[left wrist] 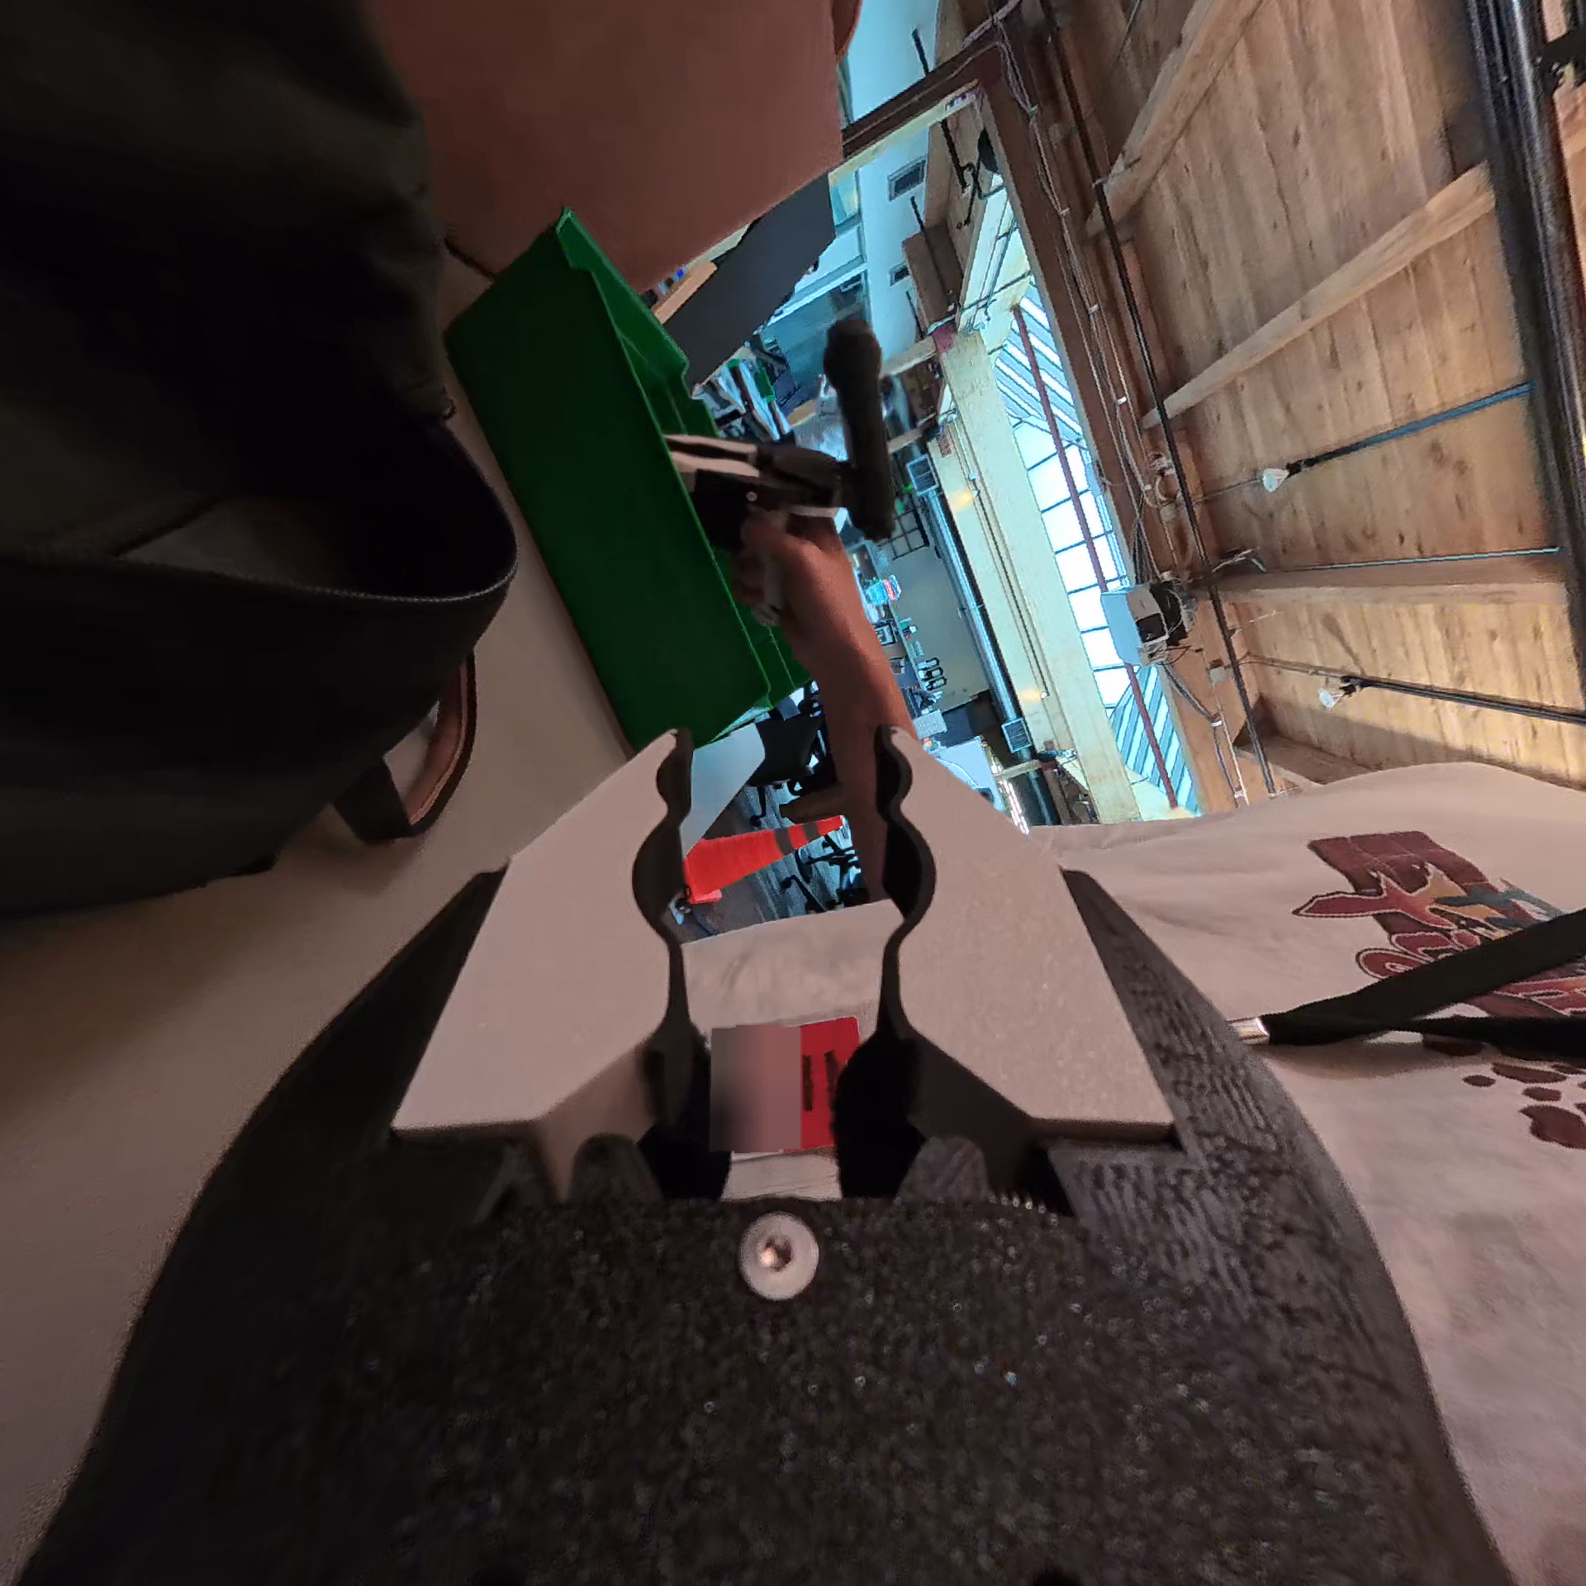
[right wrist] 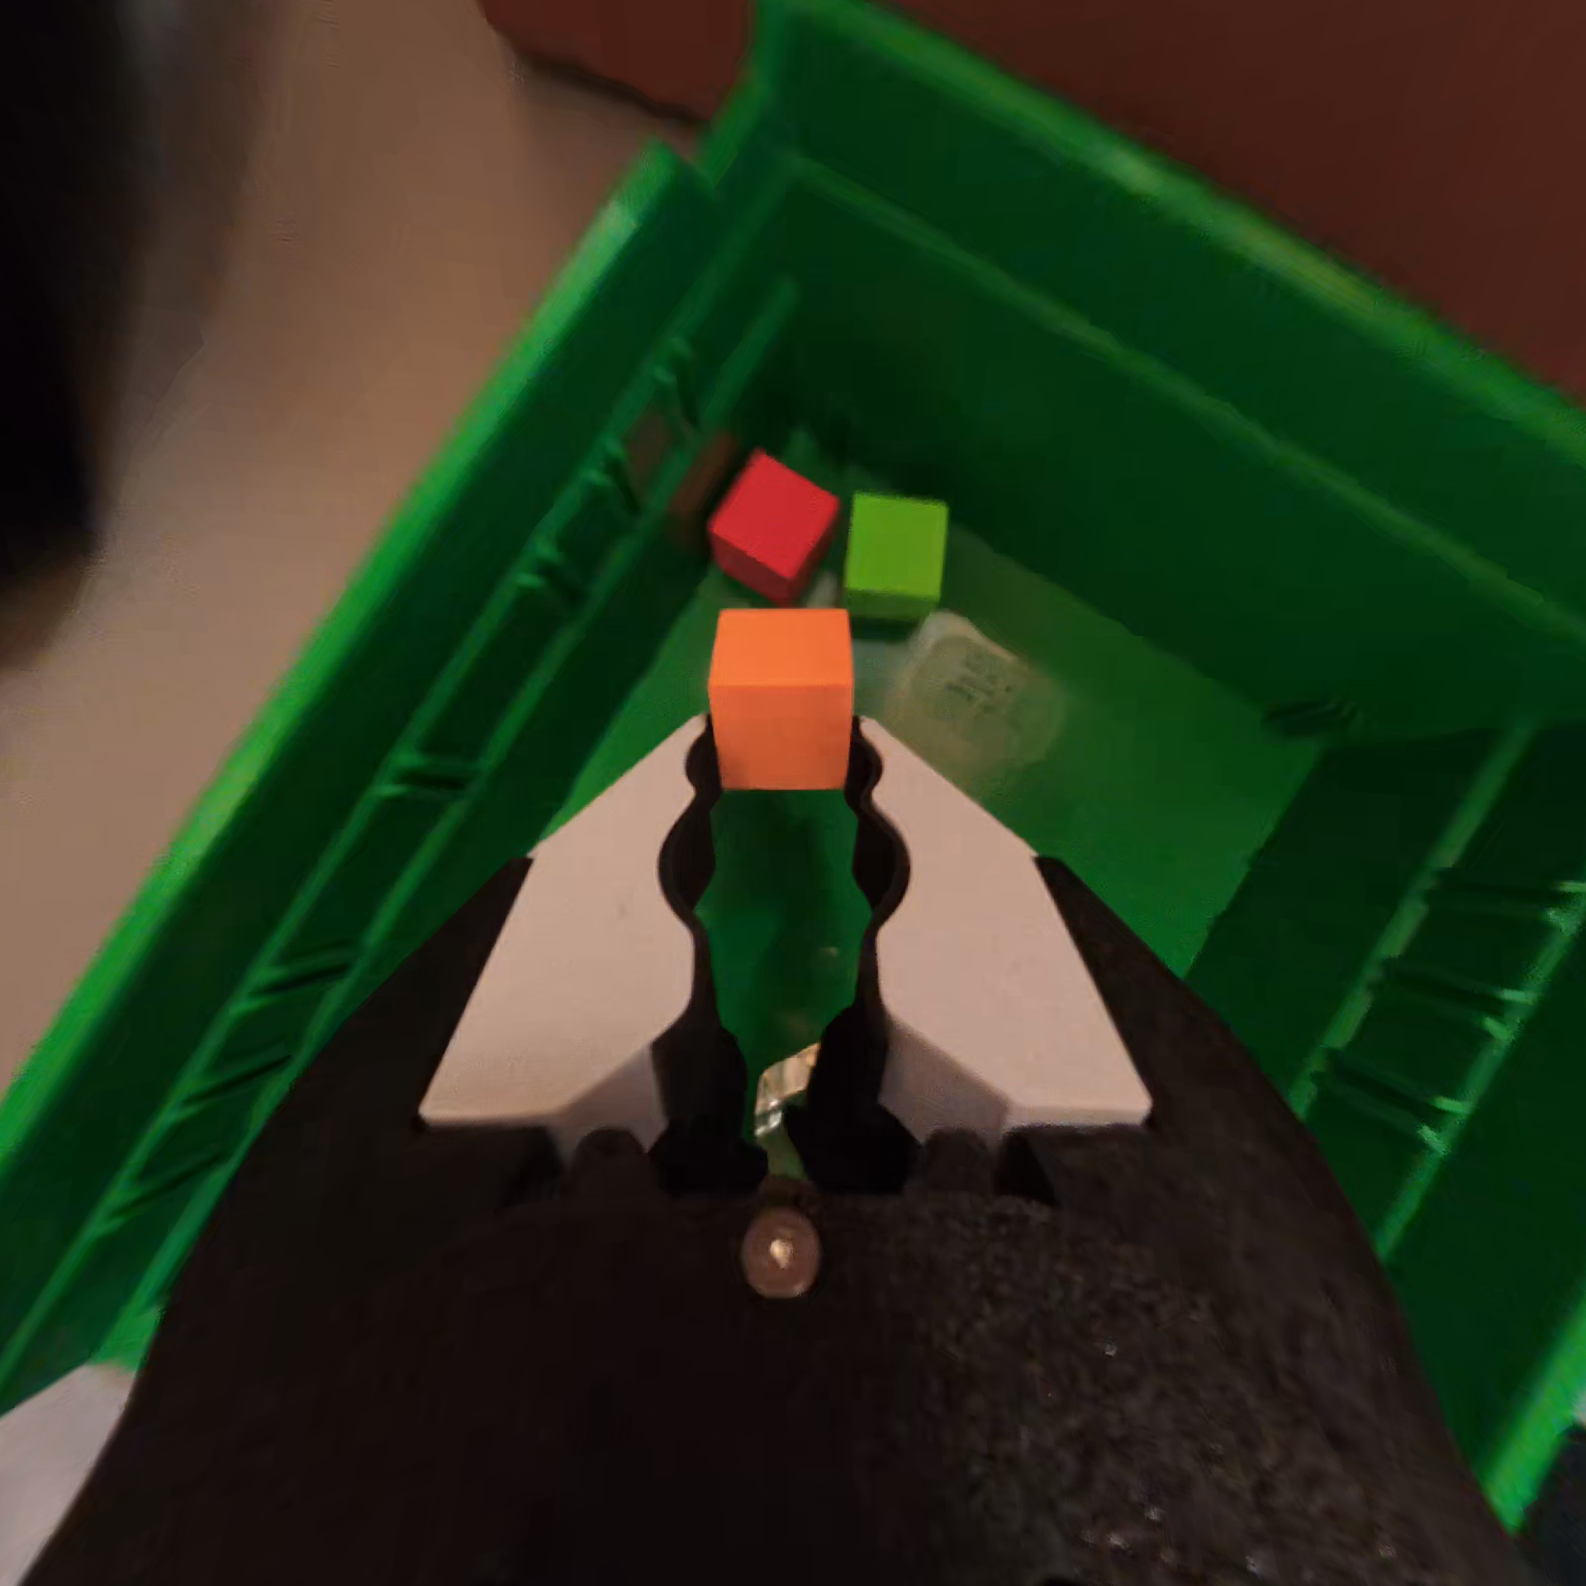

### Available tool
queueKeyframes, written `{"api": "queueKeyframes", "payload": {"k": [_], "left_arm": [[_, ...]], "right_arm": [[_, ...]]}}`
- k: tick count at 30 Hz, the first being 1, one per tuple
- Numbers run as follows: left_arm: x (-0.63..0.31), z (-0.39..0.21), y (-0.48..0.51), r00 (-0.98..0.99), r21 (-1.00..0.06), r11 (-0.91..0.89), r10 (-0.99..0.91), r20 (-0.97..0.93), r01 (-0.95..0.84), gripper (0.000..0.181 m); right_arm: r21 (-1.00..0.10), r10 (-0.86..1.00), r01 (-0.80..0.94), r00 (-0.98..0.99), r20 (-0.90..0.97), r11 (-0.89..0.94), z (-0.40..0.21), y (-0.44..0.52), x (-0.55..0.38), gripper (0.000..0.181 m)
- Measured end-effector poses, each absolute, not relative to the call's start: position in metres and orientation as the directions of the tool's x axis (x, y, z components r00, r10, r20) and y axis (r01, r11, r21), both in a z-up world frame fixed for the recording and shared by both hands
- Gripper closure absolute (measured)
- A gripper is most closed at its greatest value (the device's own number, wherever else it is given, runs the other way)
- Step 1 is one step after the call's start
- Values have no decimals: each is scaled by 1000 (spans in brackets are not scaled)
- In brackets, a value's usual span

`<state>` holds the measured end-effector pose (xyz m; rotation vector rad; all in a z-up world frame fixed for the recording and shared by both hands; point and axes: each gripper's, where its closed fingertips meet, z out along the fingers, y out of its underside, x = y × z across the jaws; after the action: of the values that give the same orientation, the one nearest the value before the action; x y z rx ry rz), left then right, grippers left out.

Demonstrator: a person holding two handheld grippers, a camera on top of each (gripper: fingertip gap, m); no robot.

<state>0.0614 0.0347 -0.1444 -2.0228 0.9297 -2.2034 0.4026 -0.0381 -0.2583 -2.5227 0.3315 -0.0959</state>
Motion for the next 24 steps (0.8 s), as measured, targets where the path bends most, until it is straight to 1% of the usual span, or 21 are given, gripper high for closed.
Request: {"api": "queueKeyframes", "payload": {"k": [3, 6, 11, 13, 15, 17, 19, 20, 22, 24], "left_arm": [[68, -154, 34, -111, -443, -791, -439, 891, -422, 138], [71, -172, 38, -6, -490, -701, -570, 821, -518, 137], [67, -201, 73, 170, -577, -512, -822, 543, -636, 138], [67, -209, 95, 226, -595, -451, -881, 415, -665, 138], [73, -211, 116, 241, -631, -378, -925, 295, -678, 137], [81, -213, 132, 201, -653, -275, -961, 188, -705, 135], [91, -217, 145, 109, -652, -131, -991, 75, -747, 135], [96, -220, 152, 56, -639, -54, -998, 18, -767, 134], [103, -230, 169, -43, -577, 90, -995, -94, -812, 133], [112, -238, 177, -159, -527, 217, -975, -154, -822, 133]], "right_arm": [[-478, -287, -253, 958, -1, -841, -286, -34, 410, 154], [-413, -284, -239, 958, 48, -879, -301, -25, 412, 153], [-419, -319, -268, 946, 56, -867, -301, -13, 416, 153], [-452, -337, -289, 941, 28, -844, -297, -12, 414, 140], [-499, -369, -317, 929, 7, -807, -287, -17, 412, 131], [-568, -390, -341, 920, -38, -749, -270, -23, 404, 129], [-645, -409, -362, 909, -84, -673, -244, -32, 393, 129], [-691, -410, -367, 905, -111, -623, -228, -36, 386, 130], [-780, -415, -371, 896, -159, -503, -194, -42, 369, 134], [-850, -384, -352, 902, -196, -392, -163, -45, 344, 135]]}}
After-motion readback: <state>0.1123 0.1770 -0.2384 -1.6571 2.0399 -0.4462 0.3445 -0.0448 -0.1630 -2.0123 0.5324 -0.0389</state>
